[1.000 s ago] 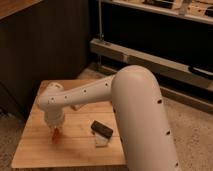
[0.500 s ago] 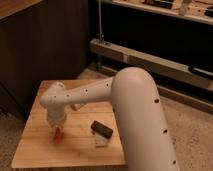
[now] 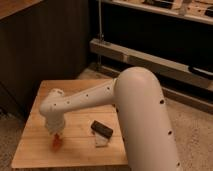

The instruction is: Drag the pepper across the table

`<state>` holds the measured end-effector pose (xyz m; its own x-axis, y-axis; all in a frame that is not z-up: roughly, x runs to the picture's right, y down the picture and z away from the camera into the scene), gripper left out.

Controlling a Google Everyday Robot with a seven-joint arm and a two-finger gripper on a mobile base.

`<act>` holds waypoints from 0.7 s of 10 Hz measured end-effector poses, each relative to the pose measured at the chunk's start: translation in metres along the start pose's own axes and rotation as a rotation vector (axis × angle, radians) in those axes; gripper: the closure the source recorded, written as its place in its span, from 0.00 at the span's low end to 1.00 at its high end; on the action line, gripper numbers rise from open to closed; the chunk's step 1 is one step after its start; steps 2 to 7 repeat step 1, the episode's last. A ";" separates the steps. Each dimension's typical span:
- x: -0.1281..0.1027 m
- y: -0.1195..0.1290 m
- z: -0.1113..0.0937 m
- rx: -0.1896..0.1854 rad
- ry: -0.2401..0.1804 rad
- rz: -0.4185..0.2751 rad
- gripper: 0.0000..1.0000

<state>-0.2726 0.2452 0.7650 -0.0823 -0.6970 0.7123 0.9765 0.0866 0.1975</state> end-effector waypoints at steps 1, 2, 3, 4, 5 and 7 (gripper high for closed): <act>-0.005 0.000 0.002 -0.004 0.000 -0.005 1.00; -0.005 0.000 0.002 -0.004 0.000 -0.005 1.00; -0.005 0.000 0.002 -0.004 0.000 -0.005 1.00; -0.005 0.000 0.002 -0.004 0.000 -0.005 1.00; -0.005 0.000 0.002 -0.004 0.000 -0.005 1.00; -0.005 0.000 0.002 -0.004 0.000 -0.005 1.00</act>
